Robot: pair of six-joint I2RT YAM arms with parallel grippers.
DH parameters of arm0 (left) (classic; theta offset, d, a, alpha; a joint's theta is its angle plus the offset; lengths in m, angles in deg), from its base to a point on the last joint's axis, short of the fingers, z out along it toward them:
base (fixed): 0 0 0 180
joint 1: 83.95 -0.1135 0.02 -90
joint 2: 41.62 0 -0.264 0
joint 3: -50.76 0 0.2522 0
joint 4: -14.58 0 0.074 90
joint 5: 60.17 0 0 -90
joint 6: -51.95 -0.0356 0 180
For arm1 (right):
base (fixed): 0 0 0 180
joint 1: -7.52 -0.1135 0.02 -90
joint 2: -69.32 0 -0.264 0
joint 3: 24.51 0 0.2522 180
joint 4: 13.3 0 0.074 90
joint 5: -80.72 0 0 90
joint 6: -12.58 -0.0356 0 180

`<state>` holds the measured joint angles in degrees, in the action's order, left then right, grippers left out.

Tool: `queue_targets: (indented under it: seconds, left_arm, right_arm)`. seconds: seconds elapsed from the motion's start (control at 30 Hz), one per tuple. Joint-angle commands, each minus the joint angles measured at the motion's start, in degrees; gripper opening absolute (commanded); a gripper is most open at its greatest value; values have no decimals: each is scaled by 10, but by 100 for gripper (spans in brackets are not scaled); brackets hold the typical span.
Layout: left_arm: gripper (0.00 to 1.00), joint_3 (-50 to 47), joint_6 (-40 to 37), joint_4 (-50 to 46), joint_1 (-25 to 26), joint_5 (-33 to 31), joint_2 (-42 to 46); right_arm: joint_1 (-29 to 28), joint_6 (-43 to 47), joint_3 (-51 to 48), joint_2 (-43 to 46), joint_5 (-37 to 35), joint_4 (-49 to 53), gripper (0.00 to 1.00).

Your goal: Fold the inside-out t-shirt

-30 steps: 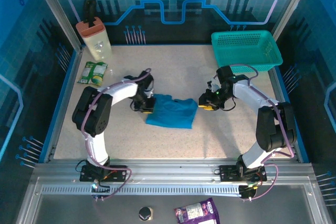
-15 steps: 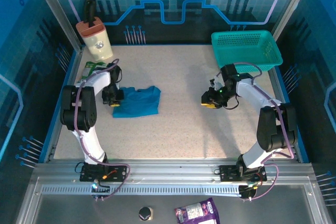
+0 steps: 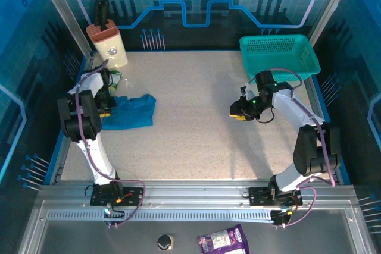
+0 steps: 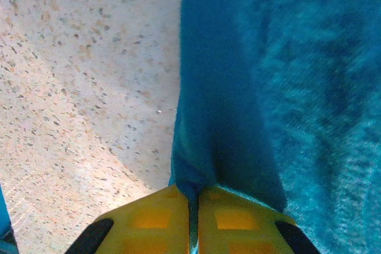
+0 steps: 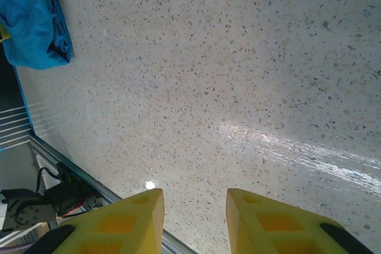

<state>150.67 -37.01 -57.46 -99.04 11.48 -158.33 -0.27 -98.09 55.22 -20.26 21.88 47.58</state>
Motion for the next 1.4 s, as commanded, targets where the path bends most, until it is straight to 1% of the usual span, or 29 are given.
queue_targets:
  seconds: [0.0, 0.1, 0.17, 0.33, 0.47, 0.57, 0.83, 0.9, 0.93, 0.97, 1.0, 1.1, 1.23, 1.27, 1.3, 1.37]
  left_arm:
    - [11, 25, -22, -14, -9, -18, -28]
    - [14, 46, -22, -4, -10, -40, -36]
    - [14, 68, -23, -9, -16, -67, -45]
    - [13, 115, -32, -25, -47, -105, -65]
    - [13, 134, -33, -14, -73, -112, -74]
    - [13, 149, -24, -23, -89, -122, -88]
    - [17, 145, -5, -22, -104, -109, -75]
    - [20, 145, 5, -27, -112, -98, -69]
    - [25, 143, 10, -29, -116, -94, -64]
    - [33, 142, 14, -30, -118, -86, -56]
    - [39, 141, 17, -28, -118, -78, -45]
    - [48, 140, 32, -25, -116, -26, -1]
    - [61, 118, 58, -9, -88, 22, 75]
    - [63, 105, 64, 3, -77, 35, 94]
    - [71, 84, 72, 22, -62, 53, 116]
    - [79, 29, 89, 75, -34, 85, 158]
  right_arm:
    - [9, 8, 0, 13, 20, 10, 34]
    - [9, 7, 0, 17, 19, 9, 34]
    - [10, 6, 1, 19, 18, 11, 34]
    - [11, 8, 4, 21, 15, 15, 34]
    - [12, 9, 11, 13, 18, 17, 34]
    - [12, 10, 18, 14, 17, 20, 34]
    - [12, 10, 28, 13, 10, 26, 34]
    - [14, 12, 30, 10, 3, 25, 33]
    - [15, 13, 31, 9, -6, 20, 33]
    - [15, 13, 28, 9, -23, 11, 34]
    - [17, 13, 24, 10, -42, 1, 36]
    - [23, 8, 0, 19, -94, -46, 39]
    - [42, -7, -36, 32, -156, -112, 50]
    - [45, -10, -44, 34, -169, -126, 59]
    - [49, -13, -53, 37, -186, -142, 69]
    - [54, -14, -63, 41, -219, -166, 93]
